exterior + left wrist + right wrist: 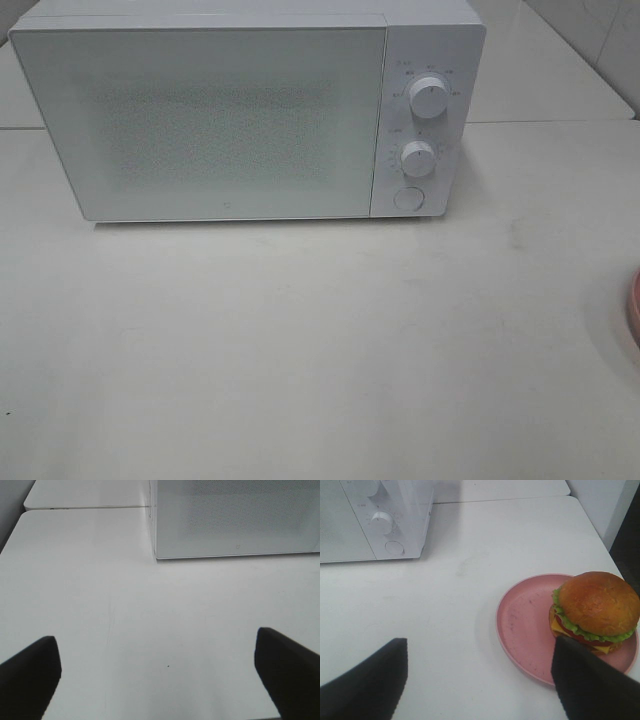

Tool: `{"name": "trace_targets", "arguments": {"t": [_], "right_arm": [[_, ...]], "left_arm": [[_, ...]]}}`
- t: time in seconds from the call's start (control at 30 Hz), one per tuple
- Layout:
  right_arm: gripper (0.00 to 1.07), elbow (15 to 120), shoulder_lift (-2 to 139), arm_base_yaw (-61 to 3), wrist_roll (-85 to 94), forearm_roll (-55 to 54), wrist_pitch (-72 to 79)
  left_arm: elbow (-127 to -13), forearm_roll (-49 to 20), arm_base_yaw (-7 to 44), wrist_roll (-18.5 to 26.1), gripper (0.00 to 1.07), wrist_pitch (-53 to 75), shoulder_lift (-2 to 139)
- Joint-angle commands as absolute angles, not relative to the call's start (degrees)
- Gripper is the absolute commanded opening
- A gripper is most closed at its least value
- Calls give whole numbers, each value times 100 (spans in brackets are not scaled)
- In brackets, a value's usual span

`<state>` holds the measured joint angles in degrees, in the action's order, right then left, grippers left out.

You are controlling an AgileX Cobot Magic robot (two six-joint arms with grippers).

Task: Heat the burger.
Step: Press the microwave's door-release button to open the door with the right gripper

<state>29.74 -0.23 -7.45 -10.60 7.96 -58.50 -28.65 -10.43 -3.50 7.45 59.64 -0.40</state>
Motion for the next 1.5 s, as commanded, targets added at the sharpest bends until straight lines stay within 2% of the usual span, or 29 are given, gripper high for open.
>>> {"name": "trace_targets", "arguments": {"t": [0.03, 0.53, 1.5], "right_arm": [[76, 3060, 246, -733, -1094, 837, -5644], [76, 2905, 1782, -733, -1094, 831, -4337], [76, 2527, 4922, -733, -1094, 831, -372]], "left_arm": [[-2848, -1066, -338, 705, 100, 5953, -46], [-2848, -1066, -338, 705, 100, 5953, -46], [-2848, -1066, -338, 705, 100, 5953, -46]]}}
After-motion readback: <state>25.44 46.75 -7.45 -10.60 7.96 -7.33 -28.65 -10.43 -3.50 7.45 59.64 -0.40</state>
